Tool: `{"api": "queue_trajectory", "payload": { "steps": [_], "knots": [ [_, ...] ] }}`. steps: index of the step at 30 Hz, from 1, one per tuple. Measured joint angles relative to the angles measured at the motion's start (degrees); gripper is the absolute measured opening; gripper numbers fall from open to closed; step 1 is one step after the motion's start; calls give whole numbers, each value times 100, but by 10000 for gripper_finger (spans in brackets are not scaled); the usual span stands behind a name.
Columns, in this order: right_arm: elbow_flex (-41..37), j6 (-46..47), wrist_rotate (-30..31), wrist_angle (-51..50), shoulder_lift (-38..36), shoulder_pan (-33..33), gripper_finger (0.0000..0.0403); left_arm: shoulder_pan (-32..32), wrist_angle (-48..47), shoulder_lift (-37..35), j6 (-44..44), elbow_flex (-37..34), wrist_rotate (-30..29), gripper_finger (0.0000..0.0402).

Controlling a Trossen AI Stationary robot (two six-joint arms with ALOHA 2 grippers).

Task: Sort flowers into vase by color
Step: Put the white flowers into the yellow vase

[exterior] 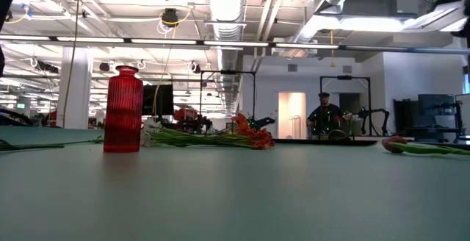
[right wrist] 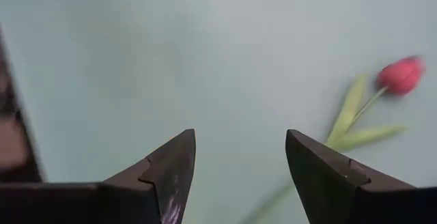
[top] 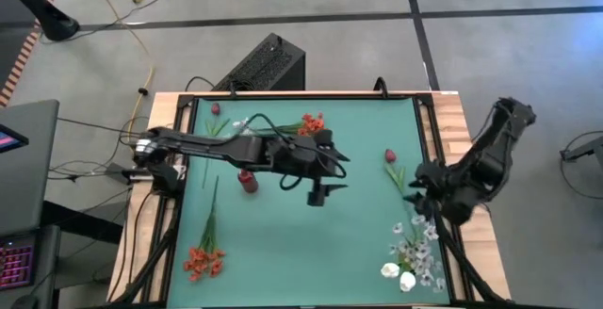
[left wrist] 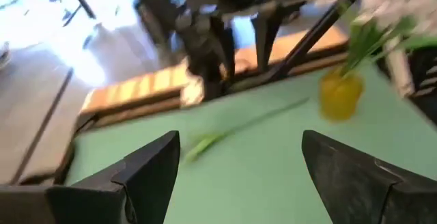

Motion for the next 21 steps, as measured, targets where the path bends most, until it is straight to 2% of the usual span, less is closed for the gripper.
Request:
{"api": "queue_trajectory", "payload": {
  "steps": [3, 6, 8, 12, 16, 18, 19, 21],
  "knots": [
    [0, -440, 190, 186, 4, -636, 255, 91, -770, -368, -123, 0, 47, 295],
    [0, -1298, 213, 547, 6, -1204, 255, 246, -1409, -776, -623, 0, -74, 295],
    [0, -1957, 215, 874, 8, -1530, 255, 386, -1828, -1037, -910, 4, -354, 295],
    [0, -3201, 131, 1646, 8, -2059, 255, 664, -2886, -1316, -1398, 3, -1291, 295],
    [0, -3967, -184, 2206, 6, -2381, 255, 1192, -3599, -1423, -1908, -1, -1798, 295],
    [0, -4140, -312, 2348, 7, -2472, 255, 1706, -3828, -1419, -2432, -10, -1678, 295],
    [0, -4181, -354, 2359, 17, -2505, 255, 1991, -3858, -1408, -2494, -55, -1394, 295],
    [0, -4190, -360, 2333, 45, -2532, 255, 2498, -3834, -1342, -1912, -282, -490, 295]
  ]
}}
